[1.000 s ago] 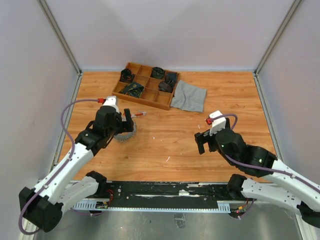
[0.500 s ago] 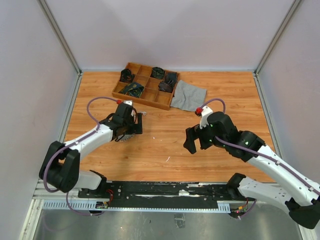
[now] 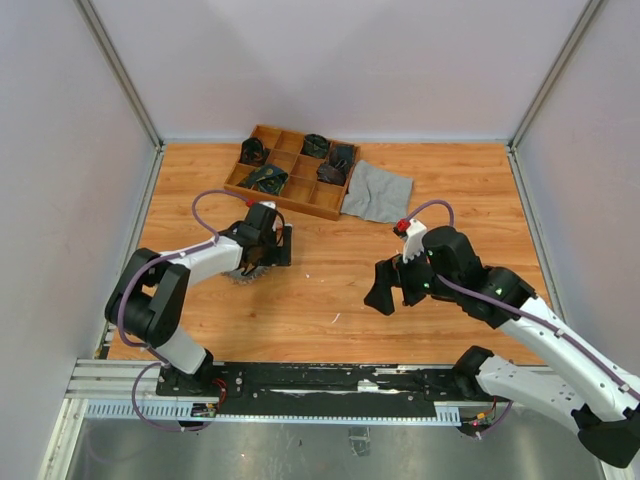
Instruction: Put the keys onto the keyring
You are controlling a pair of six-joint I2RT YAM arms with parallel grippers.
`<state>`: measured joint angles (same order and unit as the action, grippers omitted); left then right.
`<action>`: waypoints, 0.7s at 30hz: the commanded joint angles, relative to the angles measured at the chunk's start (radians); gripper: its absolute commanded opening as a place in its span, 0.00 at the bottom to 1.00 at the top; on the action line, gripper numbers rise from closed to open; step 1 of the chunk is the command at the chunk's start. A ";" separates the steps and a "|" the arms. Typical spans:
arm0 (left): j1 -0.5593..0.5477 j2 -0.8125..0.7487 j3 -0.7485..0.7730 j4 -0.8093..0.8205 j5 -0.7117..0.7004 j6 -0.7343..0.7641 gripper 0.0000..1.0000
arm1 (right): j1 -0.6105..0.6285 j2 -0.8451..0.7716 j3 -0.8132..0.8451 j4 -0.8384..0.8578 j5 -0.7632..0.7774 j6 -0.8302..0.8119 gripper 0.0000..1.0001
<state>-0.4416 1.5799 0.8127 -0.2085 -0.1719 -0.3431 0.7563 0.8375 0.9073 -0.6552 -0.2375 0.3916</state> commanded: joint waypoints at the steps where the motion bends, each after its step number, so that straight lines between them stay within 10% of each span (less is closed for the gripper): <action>1: 0.002 0.010 0.001 0.034 0.055 -0.006 1.00 | -0.012 -0.016 -0.010 0.016 -0.011 0.018 0.98; 12: -0.208 -0.084 -0.137 0.059 0.128 -0.133 1.00 | -0.028 -0.036 0.114 -0.068 0.089 -0.020 0.99; 21: -0.498 0.063 0.048 0.135 0.138 -0.244 1.00 | -0.029 -0.210 0.124 -0.105 0.393 0.012 0.98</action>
<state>-0.8425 1.5372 0.7513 -0.1001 -0.0807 -0.5159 0.7418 0.7090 1.0126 -0.7227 -0.0166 0.3874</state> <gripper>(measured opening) 0.994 0.984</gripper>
